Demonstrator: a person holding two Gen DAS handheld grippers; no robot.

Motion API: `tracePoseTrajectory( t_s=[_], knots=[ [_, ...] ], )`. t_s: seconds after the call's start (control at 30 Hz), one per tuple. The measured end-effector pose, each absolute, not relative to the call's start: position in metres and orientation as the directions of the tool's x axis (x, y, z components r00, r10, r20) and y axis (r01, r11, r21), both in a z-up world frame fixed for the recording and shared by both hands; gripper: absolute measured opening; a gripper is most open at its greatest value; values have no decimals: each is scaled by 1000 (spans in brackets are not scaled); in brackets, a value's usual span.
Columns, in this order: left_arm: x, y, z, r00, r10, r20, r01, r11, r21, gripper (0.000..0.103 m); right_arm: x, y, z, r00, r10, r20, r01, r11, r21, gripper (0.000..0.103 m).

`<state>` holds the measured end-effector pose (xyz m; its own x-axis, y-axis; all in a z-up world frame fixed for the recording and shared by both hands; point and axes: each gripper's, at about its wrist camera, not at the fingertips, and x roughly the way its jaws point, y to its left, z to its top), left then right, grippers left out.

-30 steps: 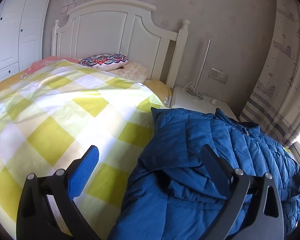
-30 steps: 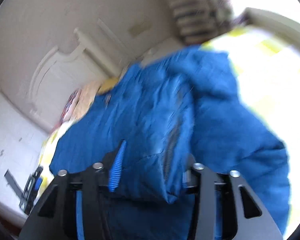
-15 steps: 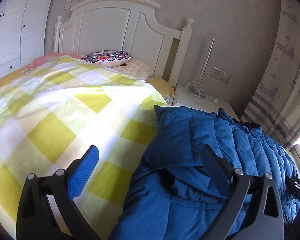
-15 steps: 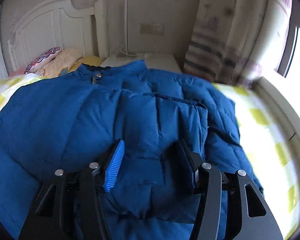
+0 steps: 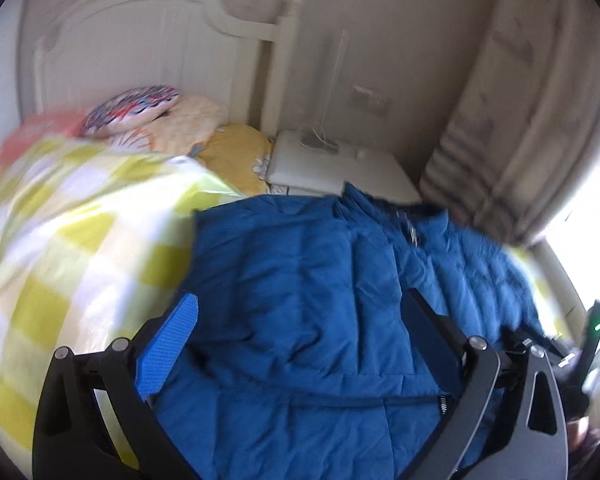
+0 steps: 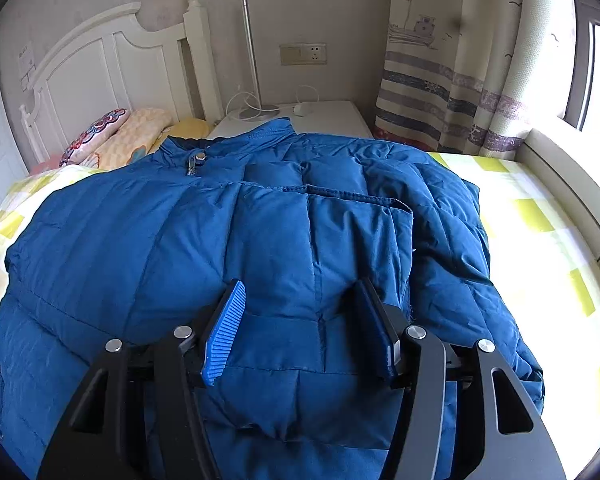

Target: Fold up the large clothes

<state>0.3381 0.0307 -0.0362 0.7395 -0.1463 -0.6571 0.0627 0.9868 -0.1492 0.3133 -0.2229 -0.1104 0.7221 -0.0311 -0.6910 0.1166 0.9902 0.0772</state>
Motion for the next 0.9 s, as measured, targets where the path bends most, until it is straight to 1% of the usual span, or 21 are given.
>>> tracePoseTrajectory(
  t_s=[0.03, 0.07, 0.13, 0.17, 0.2, 0.23, 0.27, 0.33, 0.43, 0.5, 0.57, 0.67, 0.7, 0.73, 0.8, 0.9],
  knots=[
    [344, 23, -44, 732, -130, -669, 69, 991, -118, 100, 313, -224, -110, 724, -24, -690, 115, 990, 86, 54],
    [356, 14, -62, 692, -97, -715, 72, 995, -65, 100, 312, -224, -110, 725, -20, -689, 114, 989, 91, 54],
    [373, 5, -95, 594, -48, -803, 63, 998, -12, 101, 311, -226, -110, 726, -12, -687, 111, 989, 100, 55],
    [373, 4, -103, 593, -46, -804, 66, 998, -8, 101, 312, -226, -110, 727, -10, -687, 109, 989, 101, 55],
    [370, 4, -102, 619, -41, -784, 66, 998, -1, 101, 312, -226, -110, 727, -8, -686, 107, 989, 102, 56],
    [371, 3, -98, 617, -41, -786, 66, 998, -1, 100, 312, -226, -110, 727, -6, -686, 106, 989, 104, 56],
    [374, 4, -91, 615, -64, -786, 70, 997, -27, 100, 312, -226, -110, 728, -3, -686, 104, 989, 106, 57],
    [378, 7, -73, 653, -112, -749, 78, 994, -81, 100, 311, -226, -110, 728, -1, -686, 102, 989, 107, 57],
    [398, 6, -55, 700, -63, -712, 42, 998, -47, 101, 311, -227, -110, 730, 7, -683, 98, 989, 114, 58],
    [427, 3, -64, 667, -43, -744, 26, 999, -35, 101, 311, -227, -111, 732, 17, -681, 93, 988, 125, 60],
    [457, -2, -95, 557, -2, -831, 6, 1000, 2, 101, 311, -229, -111, 734, 30, -678, 87, 987, 138, 60],
    [457, -12, -92, 581, 42, -813, 13, 998, 61, 100, 311, -230, -111, 737, 48, -675, 79, 985, 156, 61],
    [454, -13, -86, 591, 25, -806, 8, 999, 37, 100, 311, -231, -111, 736, 52, -675, 77, 984, 159, 62],
    [449, -14, -77, 624, -10, -781, 8, 1000, -7, 100, 311, -231, -111, 736, 55, -675, 75, 984, 162, 62],
    [442, -22, -63, 669, -54, -741, 16, 998, -58, 100, 312, -230, -112, 735, 53, -676, 74, 985, 157, 63],
    [442, -58, -55, 664, -135, -735, 114, 990, -79, 101, 313, -228, -112, 733, 49, -678, 72, 986, 150, 64]
  ],
)
